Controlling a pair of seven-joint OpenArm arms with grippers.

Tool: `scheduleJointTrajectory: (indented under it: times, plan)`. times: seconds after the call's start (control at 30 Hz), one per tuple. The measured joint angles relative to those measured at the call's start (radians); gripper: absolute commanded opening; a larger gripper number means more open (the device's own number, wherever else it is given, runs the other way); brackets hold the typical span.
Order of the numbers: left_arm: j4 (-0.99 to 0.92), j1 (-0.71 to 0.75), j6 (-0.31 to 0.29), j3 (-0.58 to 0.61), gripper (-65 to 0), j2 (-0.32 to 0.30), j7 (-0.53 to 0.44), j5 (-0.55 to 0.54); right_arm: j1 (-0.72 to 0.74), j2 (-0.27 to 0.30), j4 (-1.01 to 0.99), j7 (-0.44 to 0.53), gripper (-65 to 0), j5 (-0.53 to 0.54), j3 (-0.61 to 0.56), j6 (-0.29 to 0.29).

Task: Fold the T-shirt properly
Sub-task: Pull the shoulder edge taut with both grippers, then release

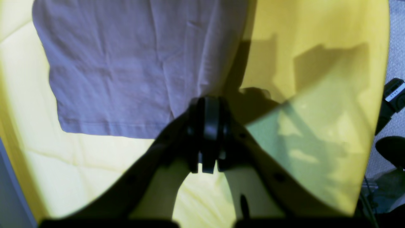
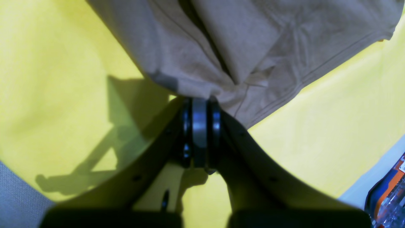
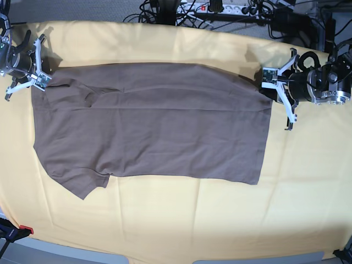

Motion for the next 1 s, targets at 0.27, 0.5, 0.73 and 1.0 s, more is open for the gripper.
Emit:
scheduleJointTrajectory:
  times: [0.27,0.5,0.73,1.0]
  plan:
    - [0.0,0.0,-0.089,0.0,-65.0,-0.013,-0.001,-0.022,-0.006,0.015,0.013,-0.095,-65.0,0.058,0.0,0.034]
    - [0.0,0.0,-0.084,0.0,-65.0,-0.073,-0.009,-0.074,-0.006,0.089,0.068,-0.22,-65.0,0.212,0.0,0.034]
    - [0.055,0.04,-0.08,0.0,-65.0,-0.138,-0.01,-0.106,-0.069,0.154,0.072,-0.263,-65.0,0.287,0.0,0.033]
    - [0.108,0.119,-0.077,0.0,-65.0,-0.216,-0.015,-0.116,-0.183,0.183,0.077,-0.278,-65.0,0.29,0.0,0.033]
